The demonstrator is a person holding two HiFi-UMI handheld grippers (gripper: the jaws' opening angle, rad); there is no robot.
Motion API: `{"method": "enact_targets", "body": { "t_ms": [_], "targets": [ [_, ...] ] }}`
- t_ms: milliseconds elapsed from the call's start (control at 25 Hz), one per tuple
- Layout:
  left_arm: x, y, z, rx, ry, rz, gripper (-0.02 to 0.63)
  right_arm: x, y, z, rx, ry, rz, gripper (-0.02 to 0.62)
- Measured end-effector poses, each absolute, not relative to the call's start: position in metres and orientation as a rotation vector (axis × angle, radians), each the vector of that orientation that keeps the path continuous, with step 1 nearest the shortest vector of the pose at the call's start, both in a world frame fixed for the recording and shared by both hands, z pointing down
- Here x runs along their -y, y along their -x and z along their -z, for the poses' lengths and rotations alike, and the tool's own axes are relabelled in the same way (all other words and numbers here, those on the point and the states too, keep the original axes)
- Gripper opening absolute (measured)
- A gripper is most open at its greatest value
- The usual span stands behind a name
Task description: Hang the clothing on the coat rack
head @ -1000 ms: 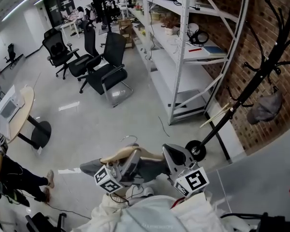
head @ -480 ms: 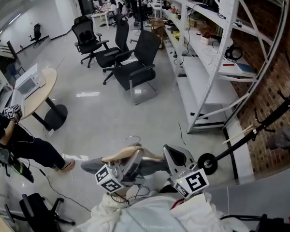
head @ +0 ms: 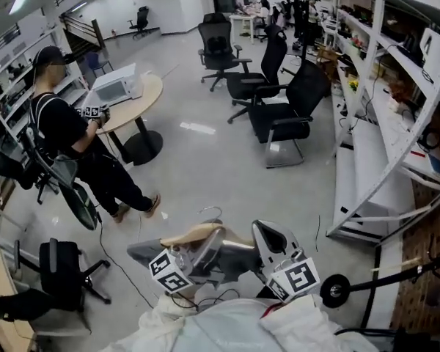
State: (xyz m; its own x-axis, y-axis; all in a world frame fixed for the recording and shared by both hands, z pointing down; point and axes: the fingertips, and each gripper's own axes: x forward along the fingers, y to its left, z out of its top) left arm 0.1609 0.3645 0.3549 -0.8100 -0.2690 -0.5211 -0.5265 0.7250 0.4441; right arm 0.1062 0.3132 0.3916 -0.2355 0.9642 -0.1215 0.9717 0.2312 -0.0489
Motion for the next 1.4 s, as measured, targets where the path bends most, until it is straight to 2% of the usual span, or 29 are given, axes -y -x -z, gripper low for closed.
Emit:
{"method": "enact_targets", "body": {
  "t_ms": [280,560,1080,1400],
  "targets": [
    [-0.403,-0.158,-0.352,-2.561,0.365,-0.73,0.1,-0.366,-0.098,-0.385,-2.215,-2.123,0.225,0.021],
    [-0.392,-0.12,-0.35,-2.575,0.305,-0.695,0.1,-0.355,-0.055,-0.385,-2.181,-2.154,0.254,0.021],
    [-0.303,0.021,-0.36,-2.514,0.6,-0.821,0.1,-0.25,0.078,-0.395,-2.401,-1.887,0.218,0.021],
    [-0.206,0.127,-0.354,-2.424,1.02,-0.95,0.1,-0.135,0.165,-0.389,-2.656,-1.477,0.157,0.021]
  ]
}}
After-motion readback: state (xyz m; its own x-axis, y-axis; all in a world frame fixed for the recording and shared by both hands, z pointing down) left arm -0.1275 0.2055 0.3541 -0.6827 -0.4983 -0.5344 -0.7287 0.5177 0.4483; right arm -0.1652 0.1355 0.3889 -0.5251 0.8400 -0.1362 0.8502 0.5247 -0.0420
